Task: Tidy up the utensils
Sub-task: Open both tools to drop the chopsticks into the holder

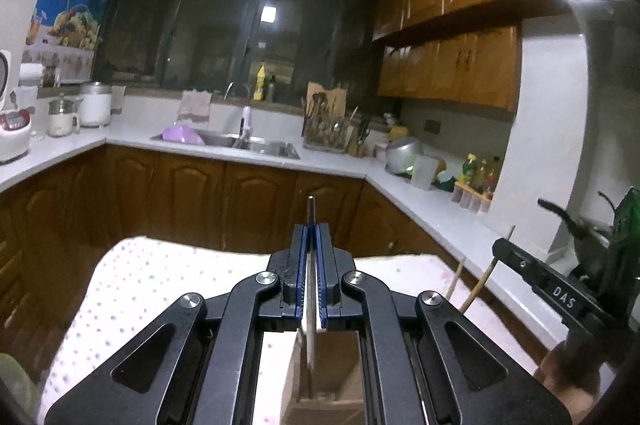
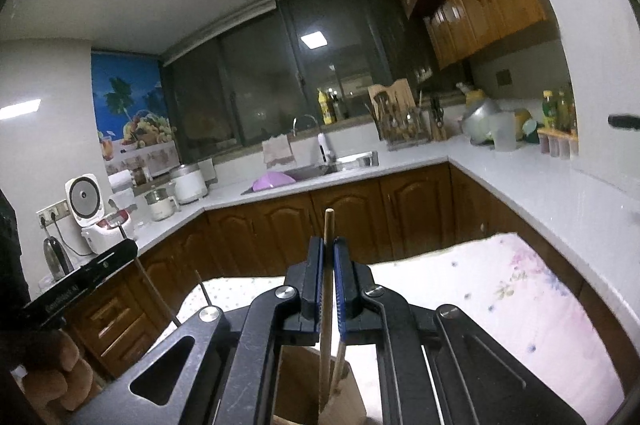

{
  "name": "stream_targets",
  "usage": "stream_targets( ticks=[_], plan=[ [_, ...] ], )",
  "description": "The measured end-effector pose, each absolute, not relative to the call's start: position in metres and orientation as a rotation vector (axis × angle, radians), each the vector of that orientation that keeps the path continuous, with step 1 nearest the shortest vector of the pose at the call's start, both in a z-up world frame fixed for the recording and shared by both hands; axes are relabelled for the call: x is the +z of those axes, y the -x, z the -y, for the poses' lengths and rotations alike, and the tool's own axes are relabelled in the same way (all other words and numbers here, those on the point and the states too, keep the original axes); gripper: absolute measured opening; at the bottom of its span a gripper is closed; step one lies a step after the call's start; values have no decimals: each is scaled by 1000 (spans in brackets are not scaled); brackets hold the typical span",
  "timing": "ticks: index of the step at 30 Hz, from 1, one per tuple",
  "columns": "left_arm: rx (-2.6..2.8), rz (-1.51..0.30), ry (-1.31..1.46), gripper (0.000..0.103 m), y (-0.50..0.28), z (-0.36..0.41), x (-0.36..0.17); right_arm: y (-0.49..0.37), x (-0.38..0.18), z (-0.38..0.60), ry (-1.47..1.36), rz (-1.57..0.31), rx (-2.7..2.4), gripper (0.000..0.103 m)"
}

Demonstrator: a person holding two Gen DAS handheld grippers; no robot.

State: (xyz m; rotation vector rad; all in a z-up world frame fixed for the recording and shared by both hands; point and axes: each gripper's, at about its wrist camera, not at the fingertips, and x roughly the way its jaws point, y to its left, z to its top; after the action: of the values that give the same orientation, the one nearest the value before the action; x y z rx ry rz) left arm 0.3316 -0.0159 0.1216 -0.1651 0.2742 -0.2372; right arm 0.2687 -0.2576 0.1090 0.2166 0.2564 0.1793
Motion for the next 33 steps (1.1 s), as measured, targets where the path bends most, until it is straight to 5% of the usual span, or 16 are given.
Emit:
stream_targets(
  ticks=[28, 30, 32, 33],
  plan=[
    [-242, -459, 154, 6, -353, 22, 82, -288, 86, 259, -229, -401, 199, 11],
    [-242, -466, 152, 19, -352, 21, 82, -285, 87, 259, -228, -403, 205, 14],
    [-233, -468, 157, 55, -347, 19, 82, -281, 88, 260, -237, -397, 217, 43],
    [-227, -458, 163, 58, -343, 16, 82, -278, 89, 261, -243, -390, 220, 50]
  ],
)
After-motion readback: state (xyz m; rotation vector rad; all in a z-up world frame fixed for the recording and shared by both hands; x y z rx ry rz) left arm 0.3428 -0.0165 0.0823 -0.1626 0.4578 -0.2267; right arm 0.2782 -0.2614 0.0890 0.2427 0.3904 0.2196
